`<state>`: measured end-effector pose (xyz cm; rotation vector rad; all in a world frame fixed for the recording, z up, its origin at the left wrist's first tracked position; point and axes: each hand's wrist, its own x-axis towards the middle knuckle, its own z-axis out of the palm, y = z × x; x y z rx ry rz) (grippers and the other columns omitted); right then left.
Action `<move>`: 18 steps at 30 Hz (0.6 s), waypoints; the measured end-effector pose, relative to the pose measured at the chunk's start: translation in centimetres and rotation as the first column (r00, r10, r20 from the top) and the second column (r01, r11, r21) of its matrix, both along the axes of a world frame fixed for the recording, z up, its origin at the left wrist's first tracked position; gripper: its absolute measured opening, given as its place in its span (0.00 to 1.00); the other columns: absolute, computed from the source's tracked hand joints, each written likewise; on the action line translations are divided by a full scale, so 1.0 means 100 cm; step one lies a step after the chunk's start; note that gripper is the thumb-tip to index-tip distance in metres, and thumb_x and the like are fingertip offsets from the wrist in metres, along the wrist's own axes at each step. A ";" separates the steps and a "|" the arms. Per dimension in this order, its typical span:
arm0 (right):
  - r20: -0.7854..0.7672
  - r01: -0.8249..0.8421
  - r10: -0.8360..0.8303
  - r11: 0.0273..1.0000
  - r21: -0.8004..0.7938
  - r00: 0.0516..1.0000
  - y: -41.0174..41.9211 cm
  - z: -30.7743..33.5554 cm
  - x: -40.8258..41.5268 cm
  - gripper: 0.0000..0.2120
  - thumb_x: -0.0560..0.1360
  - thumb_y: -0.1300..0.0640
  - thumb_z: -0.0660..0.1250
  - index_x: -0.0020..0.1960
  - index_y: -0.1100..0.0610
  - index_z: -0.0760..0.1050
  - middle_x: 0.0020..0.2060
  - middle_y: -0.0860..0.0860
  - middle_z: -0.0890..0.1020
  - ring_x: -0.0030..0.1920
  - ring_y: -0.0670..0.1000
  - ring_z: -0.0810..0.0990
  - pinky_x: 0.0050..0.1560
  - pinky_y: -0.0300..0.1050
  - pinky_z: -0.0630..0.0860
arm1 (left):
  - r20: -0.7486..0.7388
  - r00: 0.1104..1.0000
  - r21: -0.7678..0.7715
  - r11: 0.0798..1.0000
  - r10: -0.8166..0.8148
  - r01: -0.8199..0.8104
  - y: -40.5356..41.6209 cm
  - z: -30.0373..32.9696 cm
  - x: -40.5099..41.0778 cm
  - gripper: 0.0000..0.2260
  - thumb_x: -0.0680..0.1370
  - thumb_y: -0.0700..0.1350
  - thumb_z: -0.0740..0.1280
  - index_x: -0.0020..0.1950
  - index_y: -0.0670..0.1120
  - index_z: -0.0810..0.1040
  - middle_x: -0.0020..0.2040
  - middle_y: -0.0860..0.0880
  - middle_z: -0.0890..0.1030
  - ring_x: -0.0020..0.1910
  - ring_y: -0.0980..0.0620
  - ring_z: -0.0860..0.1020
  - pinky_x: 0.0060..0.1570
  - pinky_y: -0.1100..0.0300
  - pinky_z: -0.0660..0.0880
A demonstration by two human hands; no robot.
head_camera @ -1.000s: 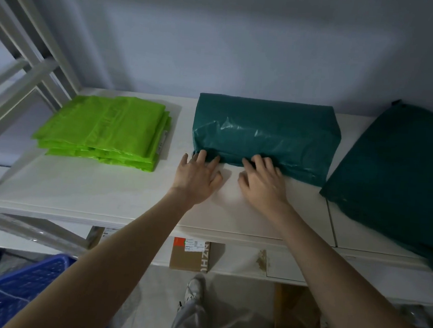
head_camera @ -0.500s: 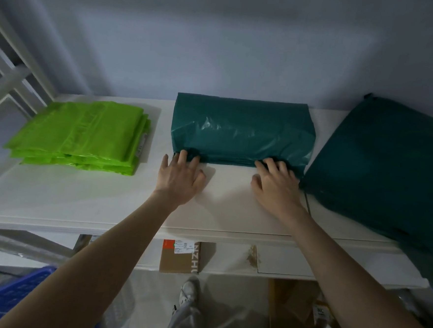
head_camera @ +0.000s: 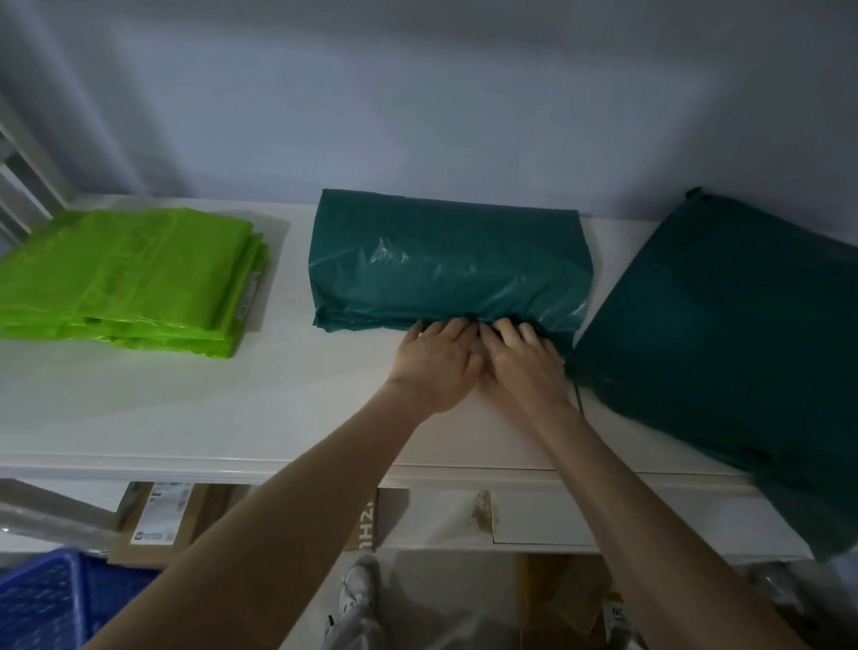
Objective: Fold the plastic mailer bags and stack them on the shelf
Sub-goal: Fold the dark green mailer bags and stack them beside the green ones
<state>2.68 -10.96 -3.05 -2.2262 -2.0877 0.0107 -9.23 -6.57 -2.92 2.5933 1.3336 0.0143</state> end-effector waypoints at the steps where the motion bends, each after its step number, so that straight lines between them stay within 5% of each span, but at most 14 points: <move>1: 0.015 -0.007 0.007 1.000 -0.020 1.000 0.001 0.002 0.003 0.23 0.76 0.50 0.52 0.65 0.58 0.73 0.56 0.53 0.77 0.54 0.58 0.76 0.50 0.53 0.73 | -0.011 1.000 -0.003 1.000 0.000 0.000 0.000 0.000 0.000 0.23 0.81 0.51 0.48 0.76 0.49 0.55 0.76 0.51 0.59 0.73 0.50 0.60 0.74 0.51 0.52; 4: 0.044 -0.019 0.023 0.997 -0.079 0.999 0.001 0.000 0.015 0.22 0.80 0.48 0.53 0.72 0.54 0.63 0.64 0.49 0.70 0.62 0.52 0.70 0.59 0.50 0.67 | -0.042 0.999 -0.004 1.000 -0.012 0.012 -0.003 0.000 -0.001 0.24 0.82 0.53 0.47 0.77 0.48 0.53 0.76 0.51 0.57 0.74 0.49 0.59 0.74 0.50 0.50; 18: -0.006 0.081 -0.082 0.996 -0.045 0.997 -0.016 -0.002 0.041 0.24 0.79 0.47 0.54 0.72 0.57 0.64 0.62 0.55 0.69 0.63 0.56 0.68 0.59 0.50 0.69 | -0.054 0.998 -0.002 0.999 -0.038 0.038 -0.005 -0.003 -0.005 0.25 0.81 0.53 0.48 0.77 0.48 0.52 0.75 0.50 0.57 0.73 0.48 0.58 0.74 0.51 0.50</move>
